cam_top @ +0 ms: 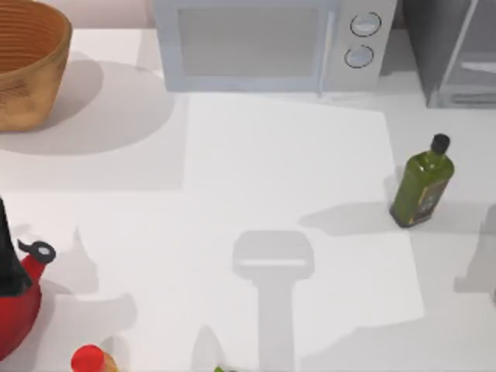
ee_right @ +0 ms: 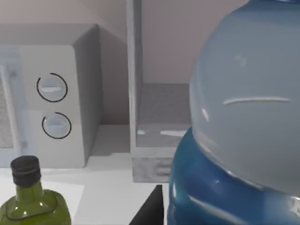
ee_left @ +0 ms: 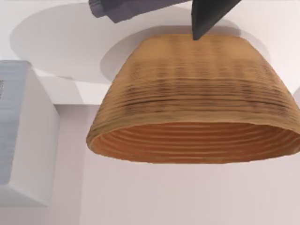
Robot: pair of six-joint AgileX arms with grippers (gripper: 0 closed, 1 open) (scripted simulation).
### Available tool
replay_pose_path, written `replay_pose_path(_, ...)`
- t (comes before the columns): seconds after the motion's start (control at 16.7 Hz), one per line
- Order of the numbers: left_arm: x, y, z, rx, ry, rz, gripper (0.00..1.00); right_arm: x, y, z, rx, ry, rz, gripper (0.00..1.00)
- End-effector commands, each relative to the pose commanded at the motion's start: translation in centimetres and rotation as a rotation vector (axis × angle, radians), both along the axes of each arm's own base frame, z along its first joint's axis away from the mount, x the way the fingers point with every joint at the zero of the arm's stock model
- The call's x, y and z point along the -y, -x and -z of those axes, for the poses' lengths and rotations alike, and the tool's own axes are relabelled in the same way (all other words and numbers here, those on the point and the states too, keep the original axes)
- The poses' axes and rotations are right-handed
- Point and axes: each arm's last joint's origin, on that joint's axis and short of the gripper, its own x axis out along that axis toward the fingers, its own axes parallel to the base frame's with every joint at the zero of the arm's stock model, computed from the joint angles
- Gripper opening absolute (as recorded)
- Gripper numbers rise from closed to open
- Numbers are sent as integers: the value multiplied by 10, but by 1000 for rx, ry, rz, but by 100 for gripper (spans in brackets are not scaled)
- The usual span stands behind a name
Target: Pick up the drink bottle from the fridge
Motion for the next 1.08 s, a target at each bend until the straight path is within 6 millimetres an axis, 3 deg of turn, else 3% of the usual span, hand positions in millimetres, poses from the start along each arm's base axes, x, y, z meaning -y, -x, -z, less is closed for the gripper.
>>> replay_pose_path(0.3, 0, 0, 0, 0, 0, 0, 100, -18, -11, -37, 57, -22, -34, 0)
replay_pose_path(0.54, 0, 0, 0, 0, 0, 0, 100, -52, -36, -67, 59, -50, -45, 0)
replay_pose_path(0.78, 0, 0, 0, 0, 0, 0, 100, -117, -67, -74, 16, -49, -42, 0)
replay_pose_path(1.08, 0, 0, 0, 0, 0, 0, 100, -228, -77, -42, -20, -5, -22, 0)
